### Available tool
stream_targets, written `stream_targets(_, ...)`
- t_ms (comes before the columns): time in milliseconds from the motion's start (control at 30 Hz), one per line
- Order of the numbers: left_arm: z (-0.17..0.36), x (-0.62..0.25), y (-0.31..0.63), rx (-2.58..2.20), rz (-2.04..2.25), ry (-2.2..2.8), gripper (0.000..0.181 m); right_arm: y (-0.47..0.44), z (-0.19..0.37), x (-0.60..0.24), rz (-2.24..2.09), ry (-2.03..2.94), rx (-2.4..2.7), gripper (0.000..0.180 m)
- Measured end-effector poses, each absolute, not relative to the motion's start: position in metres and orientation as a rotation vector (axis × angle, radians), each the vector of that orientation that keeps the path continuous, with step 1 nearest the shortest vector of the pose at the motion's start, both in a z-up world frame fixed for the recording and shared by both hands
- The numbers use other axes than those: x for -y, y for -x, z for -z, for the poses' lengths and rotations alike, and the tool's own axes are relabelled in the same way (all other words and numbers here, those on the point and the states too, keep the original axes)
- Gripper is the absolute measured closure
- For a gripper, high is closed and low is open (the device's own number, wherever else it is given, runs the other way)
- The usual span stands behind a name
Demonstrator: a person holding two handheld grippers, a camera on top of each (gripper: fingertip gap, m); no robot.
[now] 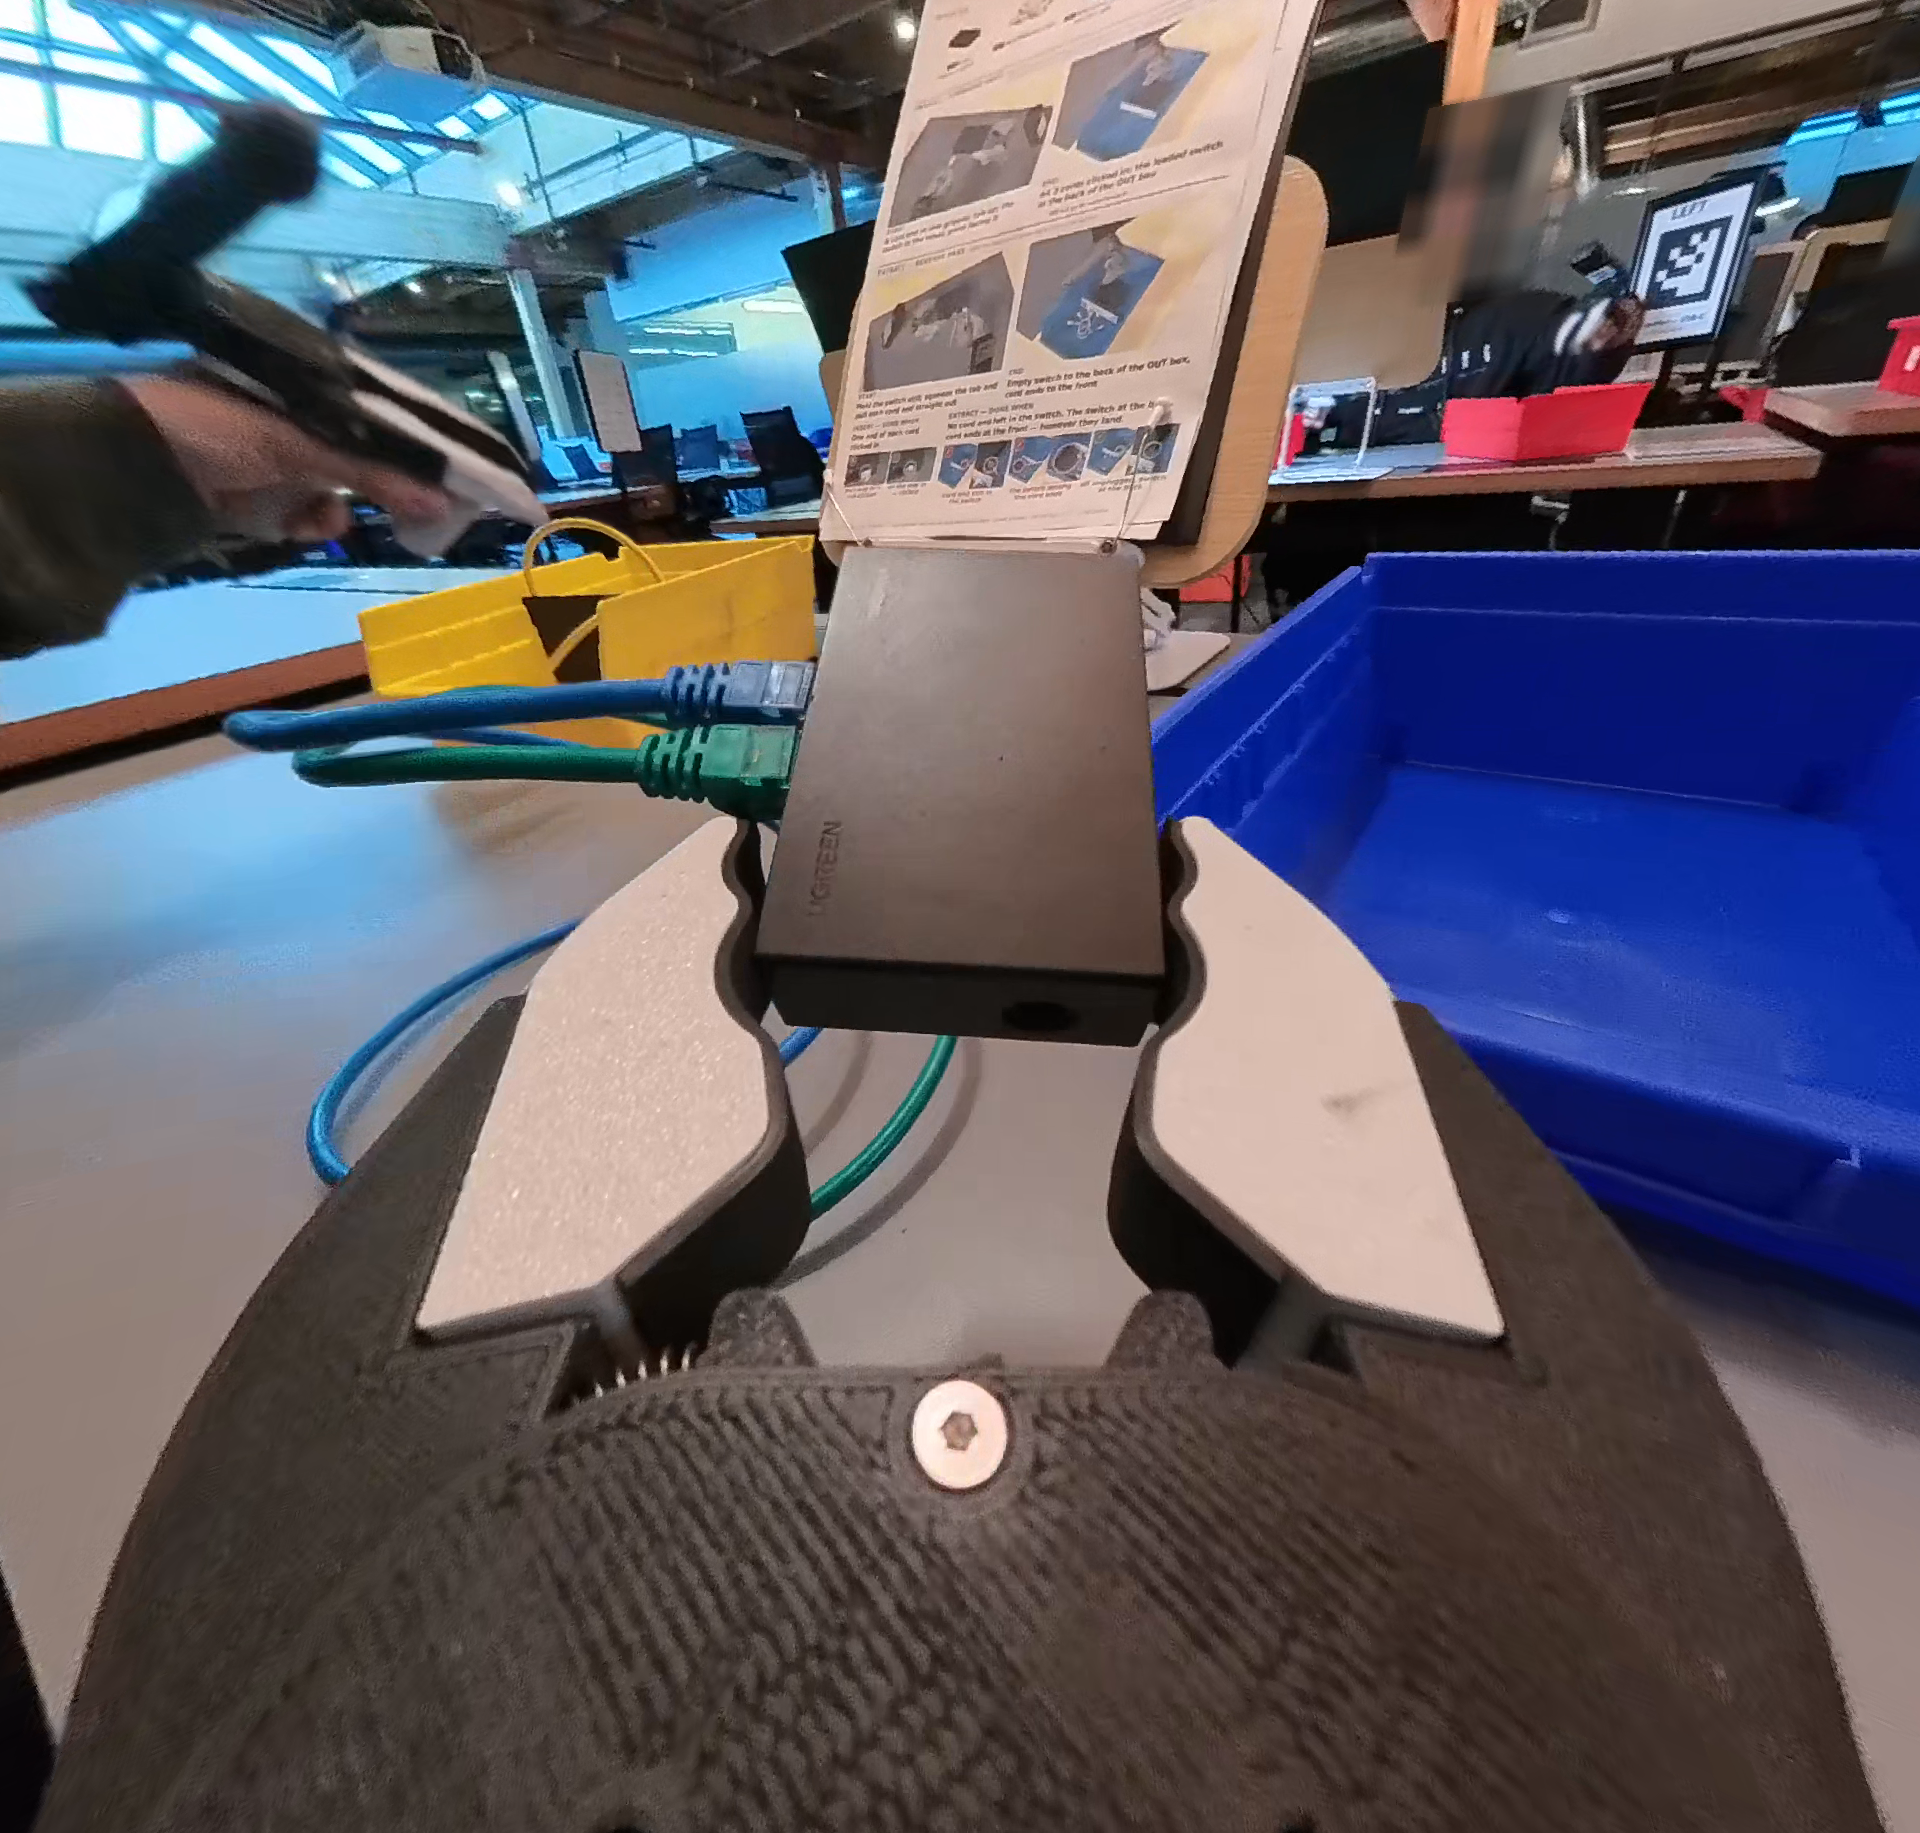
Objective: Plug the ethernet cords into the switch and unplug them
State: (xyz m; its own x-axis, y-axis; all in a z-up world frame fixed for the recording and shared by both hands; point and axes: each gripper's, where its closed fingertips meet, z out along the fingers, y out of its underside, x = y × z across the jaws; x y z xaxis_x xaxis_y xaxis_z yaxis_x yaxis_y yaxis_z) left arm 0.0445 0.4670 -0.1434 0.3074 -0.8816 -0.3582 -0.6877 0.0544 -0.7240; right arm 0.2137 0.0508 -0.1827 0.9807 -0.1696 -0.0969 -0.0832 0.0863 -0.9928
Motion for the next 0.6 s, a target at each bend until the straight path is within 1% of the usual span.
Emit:
stream_targets(100, 0.185, -0.513, -0.029, -1.493, 0.184, 1.768, 0.118, -0.214, 0.182, -0.05, 0.048, 1.477, -0.205, 0.107)
stream_targets(200, 0.204, -0.542, -0.033, -1.542, 0.075, 1.682, 0.117, -0.212, 0.182, -0.05, 0.04, 1.479, -0.196, 0.107)
stream_targets(267, 0.206, -0.553, -0.044, -1.583, 0.015, 1.588, 0.117, -0.21, 0.182, -0.052, 0.034, 1.488, -0.179, 0.107)
stream_targets(400, 0.19, -0.57, -0.068, -1.675, -0.192, 1.301, 0.102, -0.207, 0.184, -0.054, 0.05, 1.507, -0.16, 0.107)
stream_targets(500, 0.194, -0.577, -0.078, -1.831, -0.374, 1.117, 0.09, -0.205, 0.186, -0.056, 0.06, 1.524, -0.147, 0.107)
stream_targets(600, 0.199, -0.583, -0.084, -1.924, -0.453, 1.045, 0.09, -0.204, 0.187, -0.058, 0.059, 1.536, -0.134, 0.107)
